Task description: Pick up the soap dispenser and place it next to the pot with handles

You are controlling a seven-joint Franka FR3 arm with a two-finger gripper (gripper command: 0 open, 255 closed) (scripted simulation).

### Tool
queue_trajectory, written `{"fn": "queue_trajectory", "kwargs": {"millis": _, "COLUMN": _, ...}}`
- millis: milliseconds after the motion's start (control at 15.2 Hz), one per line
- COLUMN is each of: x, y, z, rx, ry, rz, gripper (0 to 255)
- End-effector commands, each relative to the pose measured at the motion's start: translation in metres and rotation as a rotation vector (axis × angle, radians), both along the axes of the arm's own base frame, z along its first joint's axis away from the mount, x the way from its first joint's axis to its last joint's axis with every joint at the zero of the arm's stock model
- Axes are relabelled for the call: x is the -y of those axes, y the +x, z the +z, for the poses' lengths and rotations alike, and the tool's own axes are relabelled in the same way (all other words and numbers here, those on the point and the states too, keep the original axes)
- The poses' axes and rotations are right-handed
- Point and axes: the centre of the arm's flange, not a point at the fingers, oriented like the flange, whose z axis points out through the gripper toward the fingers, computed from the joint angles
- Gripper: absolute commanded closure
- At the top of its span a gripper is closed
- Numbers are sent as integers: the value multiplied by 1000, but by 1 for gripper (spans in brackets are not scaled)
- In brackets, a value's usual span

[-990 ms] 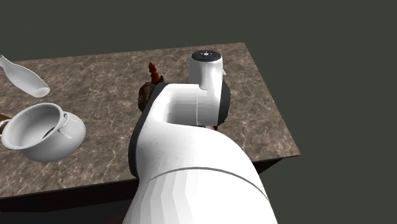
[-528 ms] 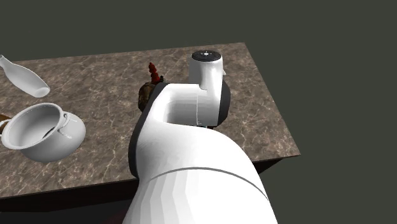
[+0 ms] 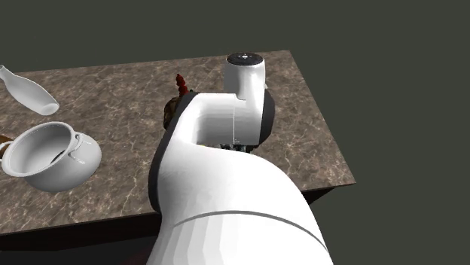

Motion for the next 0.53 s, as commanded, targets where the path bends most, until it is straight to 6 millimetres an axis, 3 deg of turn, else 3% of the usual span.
{"fn": "queue_trajectory", "kwargs": {"millis": 0, "x": -1, "y": 0, "z": 11, "rx": 0, "ry": 0, "rz": 0, "gripper": 255}}
{"fn": "queue_trajectory", "kwargs": {"millis": 462, "x": -1, "y": 0, "z": 48, "rx": 0, "ry": 0, "rz": 0, "gripper": 255}}
